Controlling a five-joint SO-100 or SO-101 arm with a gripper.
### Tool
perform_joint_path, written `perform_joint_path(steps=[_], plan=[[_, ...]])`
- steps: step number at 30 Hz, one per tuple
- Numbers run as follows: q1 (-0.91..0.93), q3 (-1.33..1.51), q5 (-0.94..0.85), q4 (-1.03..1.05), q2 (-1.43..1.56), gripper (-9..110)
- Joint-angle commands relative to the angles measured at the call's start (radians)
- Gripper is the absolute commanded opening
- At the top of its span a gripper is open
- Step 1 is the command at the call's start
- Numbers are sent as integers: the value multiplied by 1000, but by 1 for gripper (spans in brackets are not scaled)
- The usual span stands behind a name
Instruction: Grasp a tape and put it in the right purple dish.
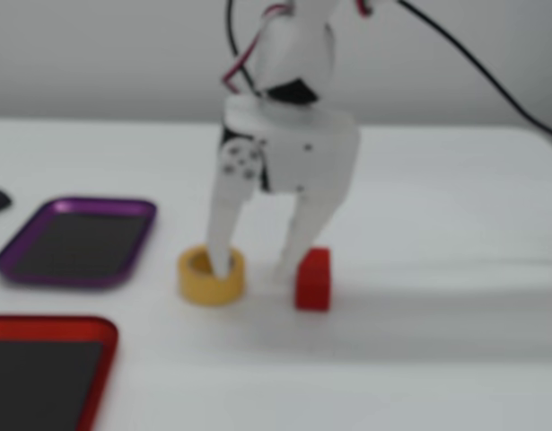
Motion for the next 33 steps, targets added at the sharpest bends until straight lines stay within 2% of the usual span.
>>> perform_joint_path(steps=[1,21,33], plan=[[-8,-35,0,-12,11,14],[101,-37,-11,-14,9,13],[92,107,2,-158,17,13]])
